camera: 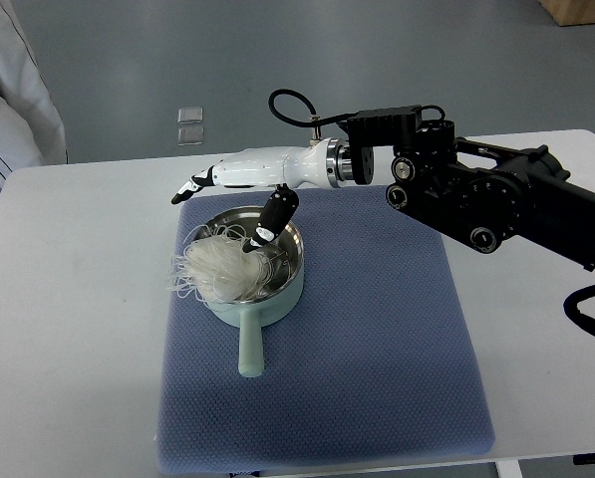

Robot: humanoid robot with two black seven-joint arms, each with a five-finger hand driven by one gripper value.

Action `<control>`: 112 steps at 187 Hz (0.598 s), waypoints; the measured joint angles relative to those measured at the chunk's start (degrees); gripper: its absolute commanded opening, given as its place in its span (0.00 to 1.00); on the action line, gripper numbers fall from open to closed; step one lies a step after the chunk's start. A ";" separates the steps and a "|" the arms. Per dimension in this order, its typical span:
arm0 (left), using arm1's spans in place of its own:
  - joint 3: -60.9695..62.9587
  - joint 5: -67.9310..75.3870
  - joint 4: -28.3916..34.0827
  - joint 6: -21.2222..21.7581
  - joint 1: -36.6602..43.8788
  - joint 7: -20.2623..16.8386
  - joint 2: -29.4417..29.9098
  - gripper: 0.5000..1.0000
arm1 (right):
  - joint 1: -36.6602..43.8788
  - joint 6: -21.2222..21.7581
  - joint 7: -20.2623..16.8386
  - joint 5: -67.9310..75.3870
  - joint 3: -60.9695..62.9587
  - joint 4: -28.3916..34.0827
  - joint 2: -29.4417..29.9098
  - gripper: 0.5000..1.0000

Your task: Put vermicelli into pot with right hand

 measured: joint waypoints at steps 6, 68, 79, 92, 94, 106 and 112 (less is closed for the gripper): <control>0.00 0.00 0.00 0.00 0.00 0.00 0.00 1.00 | 0.11 0.04 0.01 0.02 0.19 0.00 -0.22 0.81; 0.00 0.00 0.00 0.00 -0.02 0.00 0.00 1.00 | 0.61 2.15 0.04 0.04 3.80 -0.01 -1.84 0.84; 0.00 0.00 0.00 0.00 -0.02 0.00 0.00 1.00 | 0.63 2.20 0.03 0.04 3.95 -0.01 -2.24 0.84; 0.00 0.00 0.00 0.00 -0.03 0.00 0.00 1.00 | 0.63 2.09 0.03 0.13 4.51 -0.01 -2.88 0.84; 0.00 0.00 0.00 0.00 -0.03 0.00 0.00 1.00 | 0.63 2.07 0.03 0.18 4.68 -0.01 -3.01 0.84; 0.00 0.00 0.00 0.00 -0.01 0.00 0.00 1.00 | 0.58 2.06 0.03 1.45 6.61 -0.08 -3.79 0.84; 0.00 0.00 0.00 0.00 -0.01 0.00 0.00 1.00 | 0.43 2.08 0.03 2.59 7.81 -0.21 -4.00 0.84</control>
